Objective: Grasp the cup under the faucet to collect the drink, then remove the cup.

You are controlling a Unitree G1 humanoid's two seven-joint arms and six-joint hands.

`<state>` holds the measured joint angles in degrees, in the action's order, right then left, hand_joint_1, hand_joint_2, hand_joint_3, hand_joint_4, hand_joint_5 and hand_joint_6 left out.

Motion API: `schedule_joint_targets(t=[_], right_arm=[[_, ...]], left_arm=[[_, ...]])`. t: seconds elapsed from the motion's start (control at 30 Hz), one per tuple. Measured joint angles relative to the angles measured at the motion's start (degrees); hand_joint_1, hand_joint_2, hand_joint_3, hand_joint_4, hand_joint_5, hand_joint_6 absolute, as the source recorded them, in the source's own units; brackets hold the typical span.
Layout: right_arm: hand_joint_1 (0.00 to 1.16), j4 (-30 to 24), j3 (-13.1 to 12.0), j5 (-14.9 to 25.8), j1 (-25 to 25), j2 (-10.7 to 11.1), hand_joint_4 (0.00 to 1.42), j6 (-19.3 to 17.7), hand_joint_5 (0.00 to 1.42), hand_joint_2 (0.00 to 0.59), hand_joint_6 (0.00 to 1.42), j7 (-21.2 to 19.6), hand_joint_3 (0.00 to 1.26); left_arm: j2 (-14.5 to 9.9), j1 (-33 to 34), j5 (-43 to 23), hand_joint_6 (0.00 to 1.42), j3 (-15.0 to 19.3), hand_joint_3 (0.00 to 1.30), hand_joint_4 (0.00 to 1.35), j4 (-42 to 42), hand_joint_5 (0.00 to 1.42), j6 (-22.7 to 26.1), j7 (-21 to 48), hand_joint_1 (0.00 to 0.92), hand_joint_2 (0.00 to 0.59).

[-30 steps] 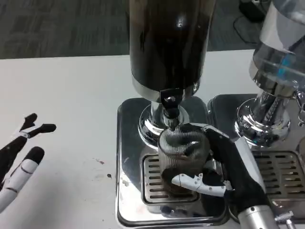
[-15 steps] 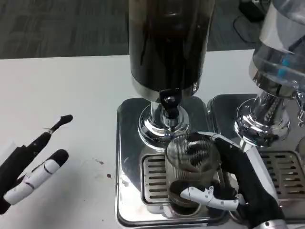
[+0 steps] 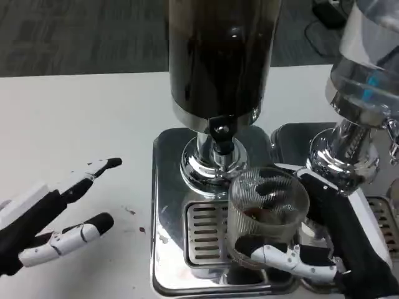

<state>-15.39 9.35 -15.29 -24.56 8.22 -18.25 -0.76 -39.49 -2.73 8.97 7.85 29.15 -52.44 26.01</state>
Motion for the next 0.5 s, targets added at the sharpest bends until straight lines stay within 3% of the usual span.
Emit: schedule_joint_targets(t=[0.23, 0.5], right_arm=[[0.90, -6.5, 0.8, 0.7, -2.9, -1.0, 0.67, 1.2, 0.88, 0.148, 1.19, 1.4, 0.55], [0.90, -11.8, -1.2, 4.1, -6.3, -0.6, 0.67, 4.7, 0.88, 0.148, 1.19, 3.3, 0.55]], left_arm=[[-0.6, 0.6, 0.0, 0.00, -1.3, 0.00, 0.00, -2.0, 0.00, 0.3, -0.1, 0.000, 0.227], [-3.0, -0.3, -2.2, 0.00, -2.4, 0.00, 0.00, -9.6, 0.00, 4.5, 2.9, 0.000, 0.225]])
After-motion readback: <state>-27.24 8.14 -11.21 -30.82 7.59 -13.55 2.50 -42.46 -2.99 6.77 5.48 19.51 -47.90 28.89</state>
